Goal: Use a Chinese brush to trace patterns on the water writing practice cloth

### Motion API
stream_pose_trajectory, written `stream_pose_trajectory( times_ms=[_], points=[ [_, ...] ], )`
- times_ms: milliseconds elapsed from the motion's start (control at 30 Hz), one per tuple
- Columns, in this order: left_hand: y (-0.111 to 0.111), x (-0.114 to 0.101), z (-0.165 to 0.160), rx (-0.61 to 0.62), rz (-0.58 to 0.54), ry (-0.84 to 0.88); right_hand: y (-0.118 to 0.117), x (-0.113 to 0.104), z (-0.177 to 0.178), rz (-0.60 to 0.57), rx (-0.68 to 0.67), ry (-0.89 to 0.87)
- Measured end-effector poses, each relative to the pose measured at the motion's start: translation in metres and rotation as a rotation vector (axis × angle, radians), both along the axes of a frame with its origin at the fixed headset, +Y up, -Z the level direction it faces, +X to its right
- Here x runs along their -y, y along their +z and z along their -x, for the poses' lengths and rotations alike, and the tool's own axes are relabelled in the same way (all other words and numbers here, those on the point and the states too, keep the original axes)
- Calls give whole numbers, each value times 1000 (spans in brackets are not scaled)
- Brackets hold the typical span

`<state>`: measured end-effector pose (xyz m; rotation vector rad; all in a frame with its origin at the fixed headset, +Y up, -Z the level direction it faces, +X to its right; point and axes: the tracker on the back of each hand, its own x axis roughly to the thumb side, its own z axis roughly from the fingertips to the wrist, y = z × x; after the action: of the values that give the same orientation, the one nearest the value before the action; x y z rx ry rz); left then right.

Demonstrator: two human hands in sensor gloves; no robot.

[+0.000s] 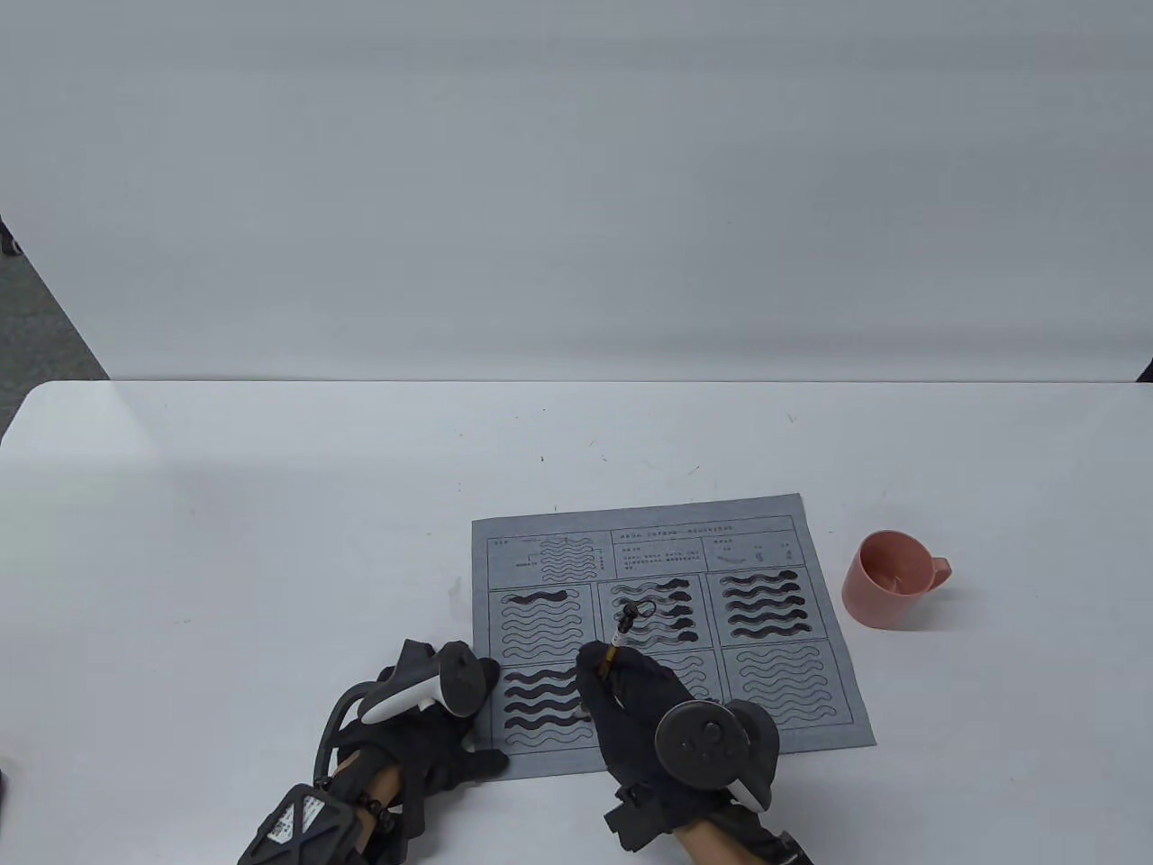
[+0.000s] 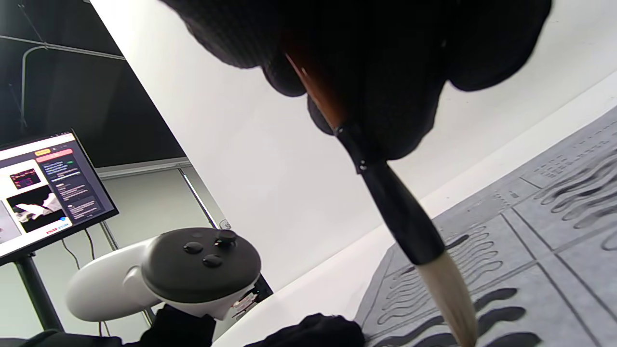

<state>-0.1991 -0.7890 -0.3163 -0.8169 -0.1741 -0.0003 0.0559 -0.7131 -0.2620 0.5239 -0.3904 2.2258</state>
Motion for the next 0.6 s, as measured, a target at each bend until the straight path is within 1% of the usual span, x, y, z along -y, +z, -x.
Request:
stream_pose_trajectory(
  times_ms=[200, 400, 500, 600],
  points=[
    [0, 0, 0, 0, 1, 0, 4, -2, 4, -20, -34, -49],
    [0, 0, 0, -1, 3, 0, 6, 3, 15, 6, -126, -90],
    [0, 0, 0, -1, 4, 2, 7, 3, 20, 9, -172, -83],
    [0, 0, 0, -1, 6, 3, 10, 2, 25, -11, -181, -58]
  ],
)
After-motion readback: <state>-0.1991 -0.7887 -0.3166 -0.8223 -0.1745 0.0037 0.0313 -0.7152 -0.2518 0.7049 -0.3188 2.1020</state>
